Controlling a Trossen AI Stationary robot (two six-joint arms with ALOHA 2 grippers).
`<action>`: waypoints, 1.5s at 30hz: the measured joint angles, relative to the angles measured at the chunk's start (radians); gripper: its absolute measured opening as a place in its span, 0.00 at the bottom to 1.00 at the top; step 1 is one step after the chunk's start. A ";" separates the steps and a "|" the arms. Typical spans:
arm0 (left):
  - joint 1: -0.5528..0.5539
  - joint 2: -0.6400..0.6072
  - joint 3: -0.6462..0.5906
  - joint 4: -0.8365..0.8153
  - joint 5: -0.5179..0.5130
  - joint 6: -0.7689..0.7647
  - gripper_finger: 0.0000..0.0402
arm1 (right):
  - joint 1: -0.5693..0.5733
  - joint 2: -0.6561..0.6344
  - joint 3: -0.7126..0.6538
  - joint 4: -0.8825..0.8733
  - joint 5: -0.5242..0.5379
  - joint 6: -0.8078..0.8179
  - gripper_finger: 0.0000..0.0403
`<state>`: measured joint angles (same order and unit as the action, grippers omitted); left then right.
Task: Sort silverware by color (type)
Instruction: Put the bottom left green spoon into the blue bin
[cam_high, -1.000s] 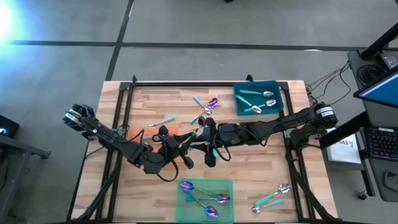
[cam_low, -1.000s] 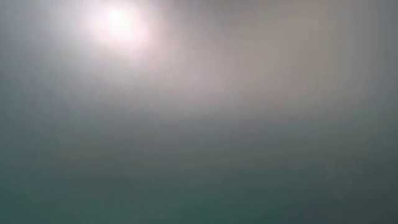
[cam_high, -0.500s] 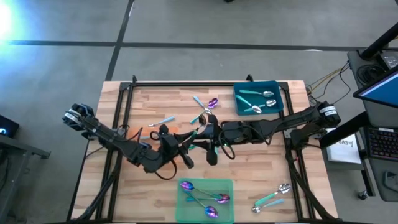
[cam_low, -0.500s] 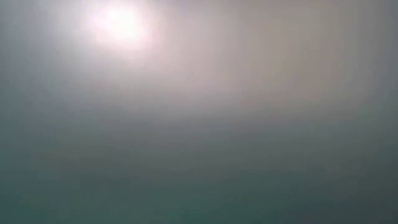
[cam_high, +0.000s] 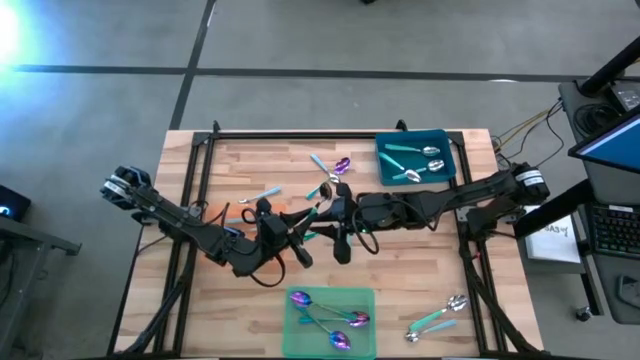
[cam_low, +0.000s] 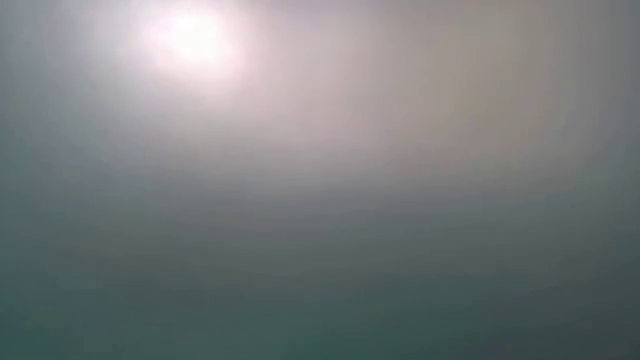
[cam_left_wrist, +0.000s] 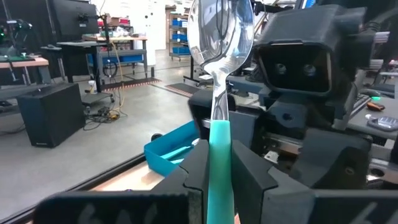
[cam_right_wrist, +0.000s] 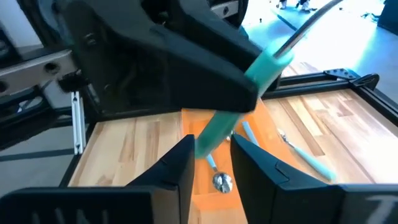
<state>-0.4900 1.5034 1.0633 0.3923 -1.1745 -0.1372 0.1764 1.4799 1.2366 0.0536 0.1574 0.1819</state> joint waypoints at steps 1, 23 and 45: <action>0.000 -0.001 0.000 0.000 -0.002 0.003 0.06 | 0.000 -0.006 0.000 -0.011 0.000 0.000 0.26; 0.008 0.011 0.000 0.104 0.044 0.050 0.06 | 0.000 0.026 0.000 0.120 0.004 0.008 0.46; -0.006 0.001 -0.001 0.078 0.064 0.129 0.02 | 0.000 0.002 0.046 -0.124 0.058 -0.020 0.07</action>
<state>-0.4959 1.5041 1.0622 0.4706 -1.1106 -0.0084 0.1764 1.4817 1.2822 -0.0707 0.2158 0.1623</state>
